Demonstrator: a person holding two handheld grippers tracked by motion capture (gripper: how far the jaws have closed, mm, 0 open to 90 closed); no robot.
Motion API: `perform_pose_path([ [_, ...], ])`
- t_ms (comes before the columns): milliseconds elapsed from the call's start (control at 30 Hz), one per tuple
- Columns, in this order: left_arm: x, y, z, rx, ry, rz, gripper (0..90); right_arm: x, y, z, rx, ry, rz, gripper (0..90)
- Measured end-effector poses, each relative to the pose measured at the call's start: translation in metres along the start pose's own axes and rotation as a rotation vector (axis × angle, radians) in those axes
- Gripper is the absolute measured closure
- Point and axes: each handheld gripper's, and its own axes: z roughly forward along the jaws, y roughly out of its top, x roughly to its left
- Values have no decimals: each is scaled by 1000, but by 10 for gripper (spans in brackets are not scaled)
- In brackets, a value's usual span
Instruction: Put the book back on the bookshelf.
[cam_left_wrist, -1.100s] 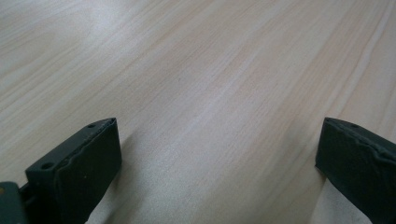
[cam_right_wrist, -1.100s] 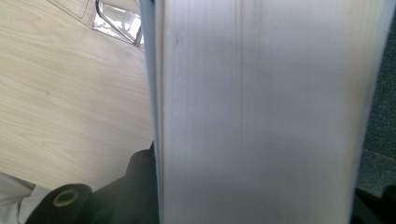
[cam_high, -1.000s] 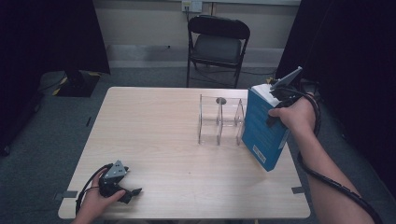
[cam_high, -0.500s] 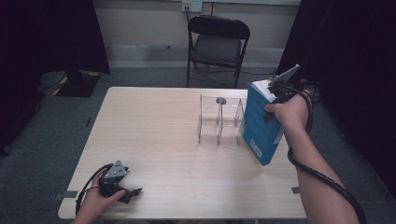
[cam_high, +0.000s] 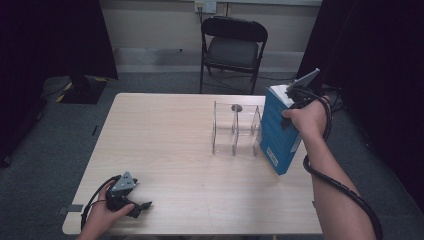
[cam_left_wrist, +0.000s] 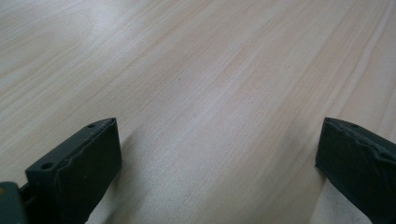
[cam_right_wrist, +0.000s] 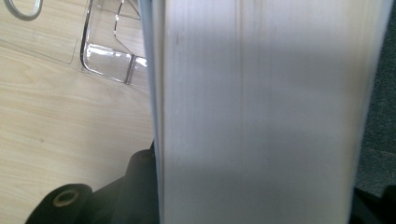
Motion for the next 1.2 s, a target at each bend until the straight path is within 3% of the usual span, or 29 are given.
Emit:
perform_pose_path([
  [400, 0, 0, 0, 0, 0, 0, 0, -5, 6, 0, -29, -18, 41, 617],
  [867, 0, 0, 0, -1, -2, -8, 0, -5, 12, 4, -45, -19, 55, 617],
  [967, 0, 1, 0, 3, 4, 13, 0, -6, 13, 3, -57, -20, 61, 617],
  [1200, 0, 1, 0, 5, 5, 13, 0, -5, 17, 2, -63, -22, 69, 617],
])
